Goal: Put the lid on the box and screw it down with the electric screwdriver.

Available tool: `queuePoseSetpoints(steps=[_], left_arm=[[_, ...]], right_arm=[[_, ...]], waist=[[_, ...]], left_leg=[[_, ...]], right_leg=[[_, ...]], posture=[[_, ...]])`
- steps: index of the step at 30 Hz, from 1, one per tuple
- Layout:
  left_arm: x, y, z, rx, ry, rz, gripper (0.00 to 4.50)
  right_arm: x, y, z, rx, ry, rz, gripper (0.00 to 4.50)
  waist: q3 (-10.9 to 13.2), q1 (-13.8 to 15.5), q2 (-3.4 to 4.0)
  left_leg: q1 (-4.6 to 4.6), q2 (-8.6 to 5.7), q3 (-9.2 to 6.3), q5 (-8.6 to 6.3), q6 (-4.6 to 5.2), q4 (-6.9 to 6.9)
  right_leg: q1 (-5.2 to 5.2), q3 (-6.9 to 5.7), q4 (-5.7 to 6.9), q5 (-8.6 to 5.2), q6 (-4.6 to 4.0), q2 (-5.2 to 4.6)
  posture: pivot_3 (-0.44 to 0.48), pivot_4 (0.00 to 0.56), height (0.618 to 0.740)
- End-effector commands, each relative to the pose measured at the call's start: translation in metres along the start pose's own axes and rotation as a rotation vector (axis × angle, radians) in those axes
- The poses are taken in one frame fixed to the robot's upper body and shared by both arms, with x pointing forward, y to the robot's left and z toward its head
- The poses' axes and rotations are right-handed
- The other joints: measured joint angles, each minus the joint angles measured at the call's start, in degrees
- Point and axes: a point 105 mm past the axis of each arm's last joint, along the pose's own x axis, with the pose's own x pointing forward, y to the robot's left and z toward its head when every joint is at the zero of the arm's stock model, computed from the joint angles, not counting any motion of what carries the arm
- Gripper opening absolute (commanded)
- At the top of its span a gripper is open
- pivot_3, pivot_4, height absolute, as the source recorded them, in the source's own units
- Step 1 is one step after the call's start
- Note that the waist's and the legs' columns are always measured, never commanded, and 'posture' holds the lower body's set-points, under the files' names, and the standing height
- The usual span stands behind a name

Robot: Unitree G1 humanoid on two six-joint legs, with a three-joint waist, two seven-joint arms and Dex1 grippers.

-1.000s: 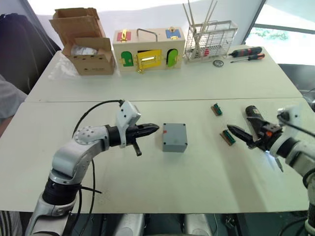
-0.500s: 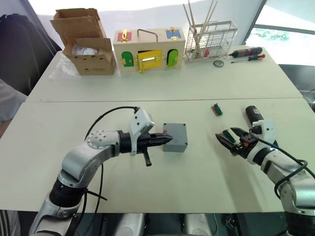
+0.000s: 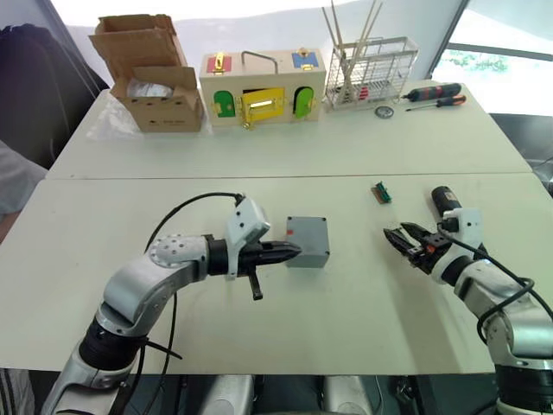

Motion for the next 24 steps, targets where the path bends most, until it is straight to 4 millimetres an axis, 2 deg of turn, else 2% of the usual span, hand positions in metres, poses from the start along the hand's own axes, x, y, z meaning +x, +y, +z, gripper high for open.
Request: queuePoseSetpoints(steps=[1, 16, 24], left_arm=[[-0.002, -0.005, 0.009, 0.049, -0.020, -0.010, 0.00], [0.000, -0.003, 0.008, 0.045, -0.022, -0.014, 0.00], [0.000, -0.003, 0.007, 0.040, -0.024, -0.016, 0.00]], right_arm=[[0.000, -0.002, 0.010, 0.008, -0.048, -0.015, 0.06], [-0.005, -0.002, 0.019, 0.029, -0.083, -0.015, 0.06], [-0.009, -0.002, 0.042, 0.066, -0.171, -0.011, 0.06]], waist=[[0.0, 0.0, 0.00], [0.0, 0.0, 0.00], [0.0, 0.0, 0.00]], left_leg=[[0.00, 0.00, 0.00, 0.00, 0.00, 0.00], [0.00, 0.00, 0.00, 0.00, 0.00, 0.00], [0.00, 0.01, 0.00, 0.00, 0.00, 0.00]], right_leg=[[0.00, 0.00, 0.00, 0.00, 0.00, 0.00], [0.00, 0.00, 0.01, 0.00, 0.00, 0.00], [0.00, 0.00, 0.00, 0.00, 0.00, 0.00]], posture=[[0.000, 0.150, 0.740], [0.000, 0.150, 0.740], [0.000, 0.150, 0.740]])
